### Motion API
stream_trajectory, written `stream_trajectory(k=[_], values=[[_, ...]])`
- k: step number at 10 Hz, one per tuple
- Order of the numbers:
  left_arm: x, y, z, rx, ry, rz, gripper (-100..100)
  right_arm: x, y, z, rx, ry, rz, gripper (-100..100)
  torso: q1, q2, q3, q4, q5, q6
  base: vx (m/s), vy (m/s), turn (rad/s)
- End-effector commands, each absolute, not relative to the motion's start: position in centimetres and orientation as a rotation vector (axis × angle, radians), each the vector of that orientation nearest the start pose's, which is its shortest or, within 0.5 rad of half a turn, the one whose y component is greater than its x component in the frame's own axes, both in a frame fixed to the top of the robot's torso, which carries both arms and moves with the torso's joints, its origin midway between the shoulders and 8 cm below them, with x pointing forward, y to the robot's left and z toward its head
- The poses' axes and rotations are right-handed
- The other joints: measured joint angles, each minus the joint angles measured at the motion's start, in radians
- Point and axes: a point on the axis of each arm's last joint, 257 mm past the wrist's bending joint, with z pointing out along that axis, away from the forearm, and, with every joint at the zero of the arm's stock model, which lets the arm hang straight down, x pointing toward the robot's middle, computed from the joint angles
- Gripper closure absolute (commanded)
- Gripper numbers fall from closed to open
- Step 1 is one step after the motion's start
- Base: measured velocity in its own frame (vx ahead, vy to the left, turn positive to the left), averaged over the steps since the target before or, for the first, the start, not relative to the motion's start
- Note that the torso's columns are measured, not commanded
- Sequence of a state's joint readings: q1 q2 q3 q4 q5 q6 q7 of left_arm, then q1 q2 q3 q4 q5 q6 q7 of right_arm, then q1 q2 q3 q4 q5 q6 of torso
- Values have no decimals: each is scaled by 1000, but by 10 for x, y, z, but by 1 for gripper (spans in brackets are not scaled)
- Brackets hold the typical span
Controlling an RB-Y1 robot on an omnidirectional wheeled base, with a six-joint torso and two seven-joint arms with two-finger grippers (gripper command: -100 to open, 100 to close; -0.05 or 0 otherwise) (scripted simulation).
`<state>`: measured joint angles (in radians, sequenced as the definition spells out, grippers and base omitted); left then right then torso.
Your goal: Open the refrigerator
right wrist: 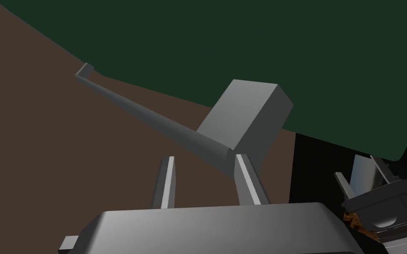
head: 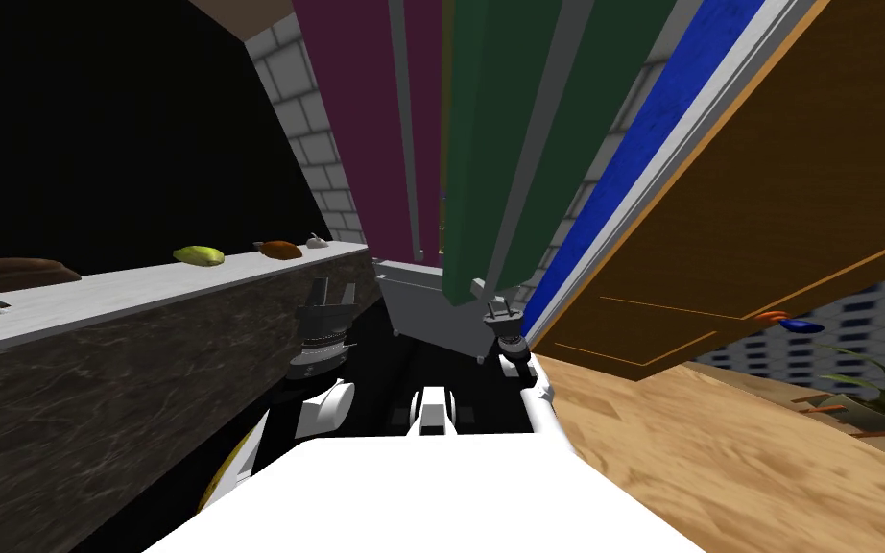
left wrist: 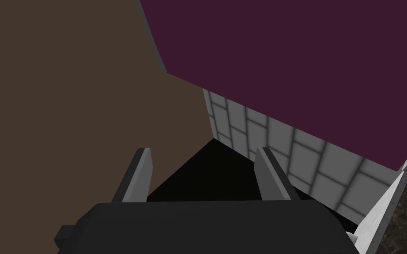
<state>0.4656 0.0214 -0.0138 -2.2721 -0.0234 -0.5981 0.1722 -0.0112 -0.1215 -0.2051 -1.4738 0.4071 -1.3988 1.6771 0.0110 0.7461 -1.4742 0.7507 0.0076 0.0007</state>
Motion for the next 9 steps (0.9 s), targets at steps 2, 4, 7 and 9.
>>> stream_trajectory(k=[2,4,7,9], values=[[331,262,49,-589,522,-1505,0,352,-204,-17,-508,210,-264,100,-3,-3,-4,1,1,-2,-21,-66,-45],[331,262,49,-589,522,-1505,0,346,-204,-14,-506,189,-222,100,-6,-1,-3,1,0,-2,-10,-79,-29],[331,262,49,-589,522,-1505,0,341,-204,-12,-504,175,-156,100,-10,2,0,0,-3,1,-5,-70,-34],[331,262,49,-589,522,-1505,0,335,-204,-10,-506,157,-110,100,-10,3,1,0,-3,1,-16,-80,-37]])
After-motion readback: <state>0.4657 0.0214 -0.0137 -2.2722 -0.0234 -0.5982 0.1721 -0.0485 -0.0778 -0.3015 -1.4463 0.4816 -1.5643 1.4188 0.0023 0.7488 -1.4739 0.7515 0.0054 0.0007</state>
